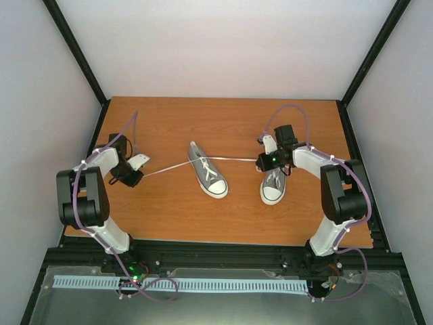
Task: Tie the shoes
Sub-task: Tie the shoelace on the shoe, then adjust the shoe at the center of the board.
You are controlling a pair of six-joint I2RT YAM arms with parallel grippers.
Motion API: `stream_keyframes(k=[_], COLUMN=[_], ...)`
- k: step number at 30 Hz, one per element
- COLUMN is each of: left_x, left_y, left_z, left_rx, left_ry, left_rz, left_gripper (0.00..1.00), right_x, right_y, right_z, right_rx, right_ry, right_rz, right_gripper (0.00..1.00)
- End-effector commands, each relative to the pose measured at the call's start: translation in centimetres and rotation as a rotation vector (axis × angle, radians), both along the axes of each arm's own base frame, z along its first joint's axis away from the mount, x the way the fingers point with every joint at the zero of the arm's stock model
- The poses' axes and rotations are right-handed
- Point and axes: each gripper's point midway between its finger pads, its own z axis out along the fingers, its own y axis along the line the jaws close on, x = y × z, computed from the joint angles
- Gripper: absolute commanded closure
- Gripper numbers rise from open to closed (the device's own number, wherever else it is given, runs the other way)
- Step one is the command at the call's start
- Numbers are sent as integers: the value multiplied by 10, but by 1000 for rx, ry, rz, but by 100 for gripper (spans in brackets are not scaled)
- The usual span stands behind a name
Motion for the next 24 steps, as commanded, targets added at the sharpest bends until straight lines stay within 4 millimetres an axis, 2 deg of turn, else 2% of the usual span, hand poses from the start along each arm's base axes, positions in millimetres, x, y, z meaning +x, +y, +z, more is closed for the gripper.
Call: stream_keyframes(k=[1,3,5,7,9,10,13,17,19,24], left_x=[24,36,46,52,53,54,57,55,47,28], left_y=[34,40,26,-16,-71,-91,-140,-187,-211,-243], left_z=[0,3,10,16,17,15,6,-7,-8,-5], left_rx=[103,143,148,81,2,-21,-57,-96,-144,-223], left_ry=[-31,-56,-77,-99,-112,-107,-92,-57,-37,-16], left_rz=[41,69,58,-17,-131,-167,-243,-322,-368,-451], left_gripper=[99,99,99,99,99,99,99,99,99,99], right_x=[-3,-4,-9,-21,-29,-34,-43,-60,-68,-88], right_y=[-14,-14,0,32,61,75,100,121,127,140], right_z=[-9,-10,-17,-20,-18,-16,-12,-5,-3,4], right_rx=[16,11,-8,-5,32,54,85,104,115,154], right_ry=[40,54,85,100,94,90,83,78,83,86], right_rz=[-55,-74,-46,63,130,152,193,252,273,316], right_gripper=[97,97,97,97,97,97,97,97,97,97])
